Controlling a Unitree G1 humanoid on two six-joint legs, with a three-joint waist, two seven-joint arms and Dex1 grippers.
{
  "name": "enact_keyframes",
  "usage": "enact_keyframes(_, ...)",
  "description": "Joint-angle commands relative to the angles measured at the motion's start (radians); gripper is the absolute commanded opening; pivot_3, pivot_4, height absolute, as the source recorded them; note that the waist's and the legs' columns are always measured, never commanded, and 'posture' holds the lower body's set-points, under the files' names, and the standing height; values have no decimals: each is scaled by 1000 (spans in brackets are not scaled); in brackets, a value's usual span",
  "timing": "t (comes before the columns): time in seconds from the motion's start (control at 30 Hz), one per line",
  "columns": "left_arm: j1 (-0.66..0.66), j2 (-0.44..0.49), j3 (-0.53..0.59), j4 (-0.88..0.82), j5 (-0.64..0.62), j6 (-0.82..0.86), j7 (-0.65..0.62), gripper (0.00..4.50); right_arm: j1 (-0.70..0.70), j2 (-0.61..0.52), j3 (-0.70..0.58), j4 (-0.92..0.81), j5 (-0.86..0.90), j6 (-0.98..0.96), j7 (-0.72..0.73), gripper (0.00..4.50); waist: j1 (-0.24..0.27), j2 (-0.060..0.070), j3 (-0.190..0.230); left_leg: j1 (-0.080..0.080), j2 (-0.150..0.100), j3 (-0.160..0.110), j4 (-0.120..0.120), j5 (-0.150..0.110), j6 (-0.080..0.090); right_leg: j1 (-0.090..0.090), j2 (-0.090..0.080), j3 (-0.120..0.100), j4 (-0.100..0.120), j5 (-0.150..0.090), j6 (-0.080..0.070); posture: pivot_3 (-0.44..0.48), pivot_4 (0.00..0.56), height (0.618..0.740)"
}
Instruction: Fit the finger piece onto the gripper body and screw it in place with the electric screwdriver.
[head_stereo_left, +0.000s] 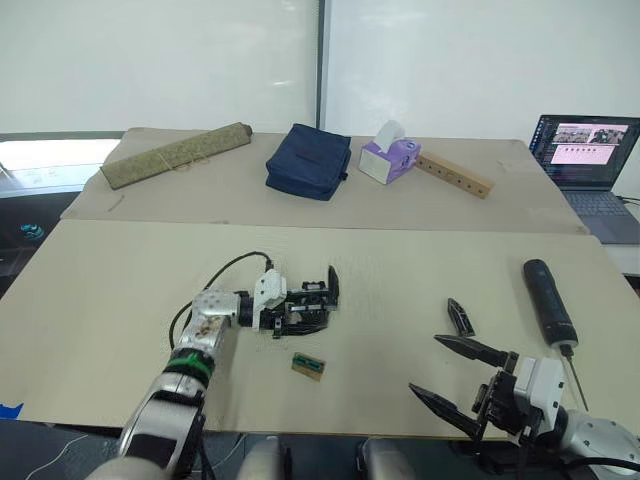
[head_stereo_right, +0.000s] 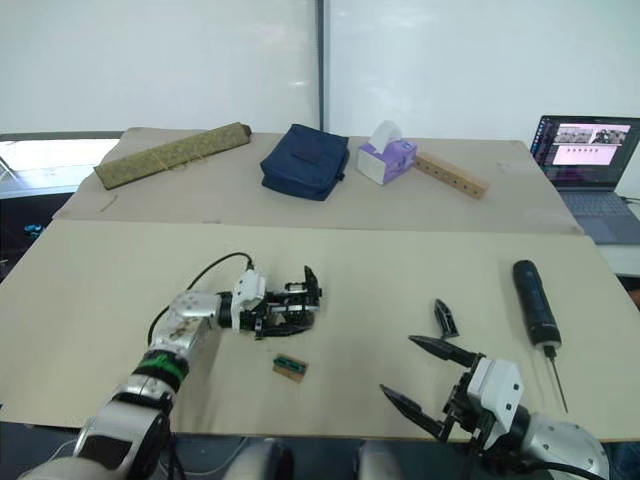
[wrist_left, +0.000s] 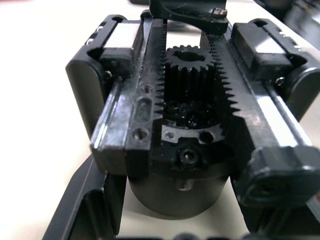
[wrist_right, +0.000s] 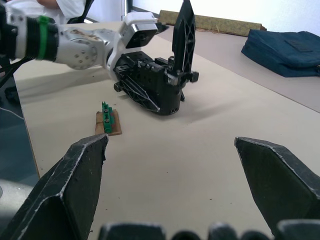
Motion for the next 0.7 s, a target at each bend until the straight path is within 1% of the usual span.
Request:
enact_keyframes(0.03, 100, -1, 45, -300, 37, 109, 262, 2369, -10, 8, 0, 9, -1, -39, 16, 4500, 0, 0, 0, 0, 0, 0, 0, 0, 0, 0, 0, 0, 0, 0, 0, 0, 150, 740)
enact_keyframes(0.07, 121, 2, 43, -345, 82, 114, 335, 2369, -10, 11, 0, 15, -2, -44, 19, 4500, 3, 0, 0, 0, 0, 0, 0, 0, 0, 0, -1, 0, 0, 0, 0, 0, 150, 740)
enact_keyframes(0.1, 138, 4, 37, -380, 105, 124, 376, 2369, -12, 13, 0, 20, -2, -46, 22, 4500, 6, 0, 0, 0, 0, 0, 0, 0, 0, 0, -1, 0, 0, 0, 0, 0, 150, 740)
enact_keyframes(0.17, 215, -35, 50, -507, 82, 248, 484, 2369, -30, 20, 11, 34, -7, -52, 24, 4500, 10, 0, 0, 0, -1, 0, 0, 0, 0, 0, -1, 0, 0, 0, 0, 0, 150, 740)
enact_keyframes(0.23, 269, -56, 43, -581, 85, 302, 545, 2369, -43, 26, 23, 43, -10, -56, 27, 4500, 12, 0, 0, 0, 0, 0, 0, 0, 0, 0, -2, 1, 0, 0, 0, 0, 150, 740)
enact_keyframes(0.33, 310, -87, 13, -628, 89, 335, 582, 2369, -62, 26, 45, 53, -10, -55, 44, 4500, 17, 0, 0, 0, -1, 0, 0, 0, 0, 0, -3, 0, -1, 0, 1, 0, 150, 740)
enact_keyframes(0.47, 322, -104, -33, -641, 99, 355, 604, 2369, -86, 20, 51, 71, -10, -56, 54, 4500, 19, 0, 0, 0, -2, 0, 0, 0, 0, 1, -4, 0, -1, 0, 1, 0, 150, 740)
enact_keyframes(0.6, 330, -92, -64, -633, 110, 344, 610, 2369, -91, 19, 52, 76, -9, -56, 61, 4500, 18, 1, 0, 0, -2, 0, 0, 0, 0, 1, -4, 0, -1, 0, 1, 0, 150, 740)
enact_keyframes(0.67, 335, -70, -69, -624, 139, 313, 632, 2369, -85, 20, 51, 75, -10, -57, 64, 4500, 18, 1, 0, 0, -2, 0, 0, 0, 0, 1, -4, 0, -1, 0, 1, 0, 150, 740)
enact_keyframes(0.7, 340, -55, -74, -623, 131, 310, 611, 2369, -82, 21, 50, 74, -10, -57, 64, 4500, 17, 1, 0, 0, -2, 0, 0, 0, 0, 1, -4, 0, -1, 0, 1, 0, 150, 740)
